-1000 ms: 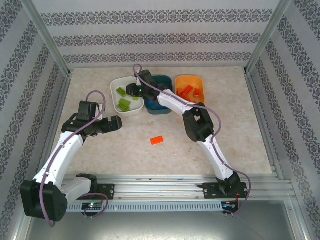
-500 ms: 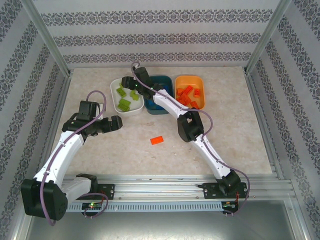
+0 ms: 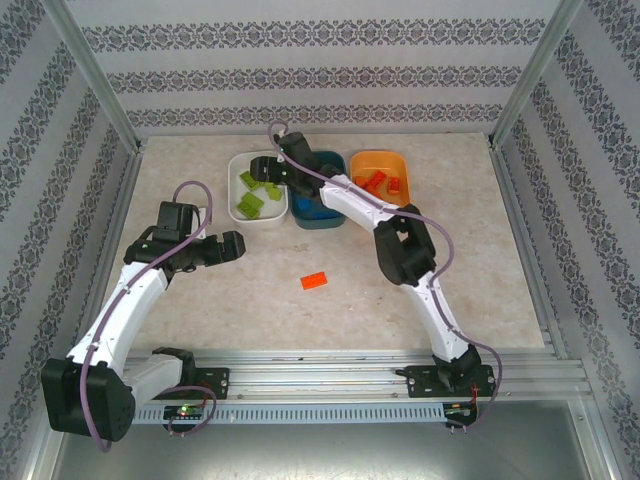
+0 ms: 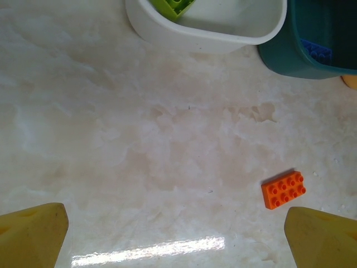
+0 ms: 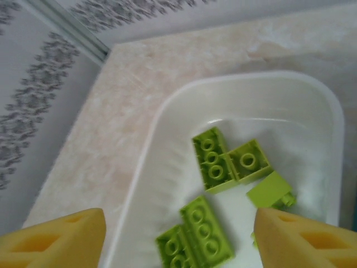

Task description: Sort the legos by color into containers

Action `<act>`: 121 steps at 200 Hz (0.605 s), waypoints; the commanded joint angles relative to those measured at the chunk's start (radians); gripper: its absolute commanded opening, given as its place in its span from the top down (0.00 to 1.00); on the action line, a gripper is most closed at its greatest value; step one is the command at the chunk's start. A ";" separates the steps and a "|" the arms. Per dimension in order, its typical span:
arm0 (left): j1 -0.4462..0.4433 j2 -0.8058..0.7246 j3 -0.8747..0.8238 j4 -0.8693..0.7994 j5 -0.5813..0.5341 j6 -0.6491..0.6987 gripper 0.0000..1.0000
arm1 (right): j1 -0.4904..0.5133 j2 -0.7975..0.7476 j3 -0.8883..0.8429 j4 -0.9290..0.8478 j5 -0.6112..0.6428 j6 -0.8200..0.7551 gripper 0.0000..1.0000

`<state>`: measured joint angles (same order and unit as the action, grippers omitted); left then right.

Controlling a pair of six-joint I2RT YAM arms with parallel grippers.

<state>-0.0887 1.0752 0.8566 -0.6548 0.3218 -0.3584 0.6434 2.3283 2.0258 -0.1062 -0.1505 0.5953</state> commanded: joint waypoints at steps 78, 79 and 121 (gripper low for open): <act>0.015 -0.043 -0.049 0.117 0.172 -0.002 0.00 | -0.062 -0.733 -0.608 -0.215 -0.076 -0.187 0.02; 0.015 -0.043 -0.050 0.117 0.175 -0.003 0.00 | -0.062 -0.738 -0.610 -0.221 -0.076 -0.188 0.02; 0.016 0.001 -0.053 0.135 0.245 -0.013 0.00 | -0.053 -0.844 -0.691 -0.512 -0.071 -0.191 0.02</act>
<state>-0.0845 1.0554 0.8116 -0.5682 0.4999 -0.3626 0.5793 1.5326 1.3880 -0.3878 -0.2108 0.4309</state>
